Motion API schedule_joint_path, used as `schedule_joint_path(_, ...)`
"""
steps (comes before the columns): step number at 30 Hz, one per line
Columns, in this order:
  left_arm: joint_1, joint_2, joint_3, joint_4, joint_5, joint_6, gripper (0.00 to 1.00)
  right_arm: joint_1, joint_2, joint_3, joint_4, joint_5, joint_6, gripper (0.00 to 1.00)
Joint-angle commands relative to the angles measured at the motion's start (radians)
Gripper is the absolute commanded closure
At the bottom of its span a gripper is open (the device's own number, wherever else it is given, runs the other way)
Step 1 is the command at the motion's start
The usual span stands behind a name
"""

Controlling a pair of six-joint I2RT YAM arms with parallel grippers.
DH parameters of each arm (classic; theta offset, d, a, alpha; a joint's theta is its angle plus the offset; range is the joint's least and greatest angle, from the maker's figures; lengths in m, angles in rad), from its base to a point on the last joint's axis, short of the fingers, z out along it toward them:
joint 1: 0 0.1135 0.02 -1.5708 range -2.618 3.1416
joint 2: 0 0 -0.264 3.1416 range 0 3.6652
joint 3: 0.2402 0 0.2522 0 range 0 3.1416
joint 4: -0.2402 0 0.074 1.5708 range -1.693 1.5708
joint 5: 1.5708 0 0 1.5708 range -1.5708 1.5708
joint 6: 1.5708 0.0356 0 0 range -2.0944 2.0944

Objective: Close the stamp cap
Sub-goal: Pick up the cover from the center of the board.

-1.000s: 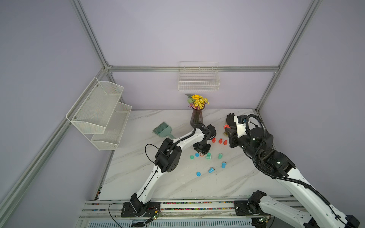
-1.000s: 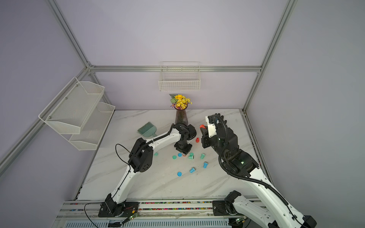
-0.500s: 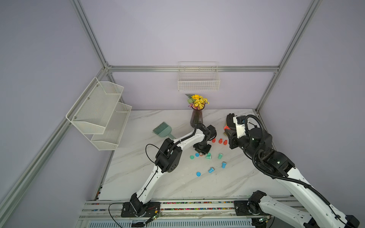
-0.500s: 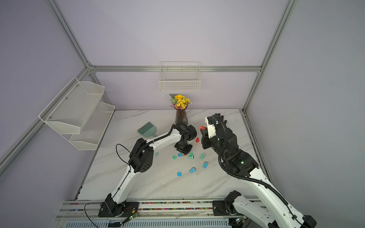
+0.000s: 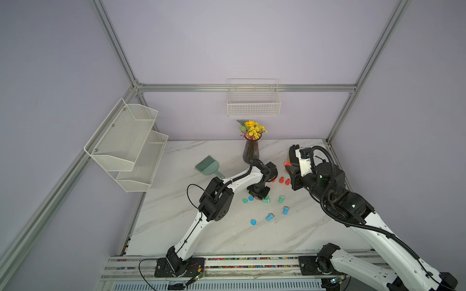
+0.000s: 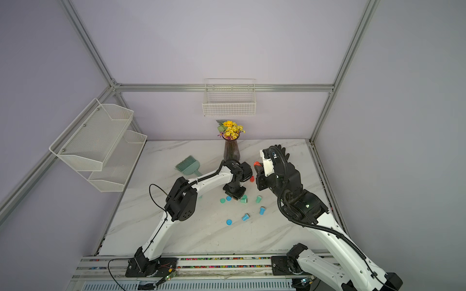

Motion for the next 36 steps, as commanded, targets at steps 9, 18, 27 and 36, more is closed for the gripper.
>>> schedule_joint_path(9,-0.015,-0.031,-0.035,0.040,-0.042,-0.023,0.64,-0.001,0.009,0.030,-0.009,-0.017,-0.001,1.00)
schedule_joint_path(18,-0.019,-0.027,-0.053,0.047,-0.021,-0.022,0.70,-0.002,0.018,0.034,-0.008,-0.023,-0.004,1.00)
schedule_joint_path(27,-0.015,-0.086,-0.050,0.051,-0.066,-0.016,0.73,-0.001,0.015,0.041,-0.007,-0.023,-0.004,1.00)
schedule_joint_path(36,0.056,-0.325,-0.079,0.116,0.104,-0.038,0.73,-0.001,-0.020,0.053,0.028,-0.027,-0.016,1.00)
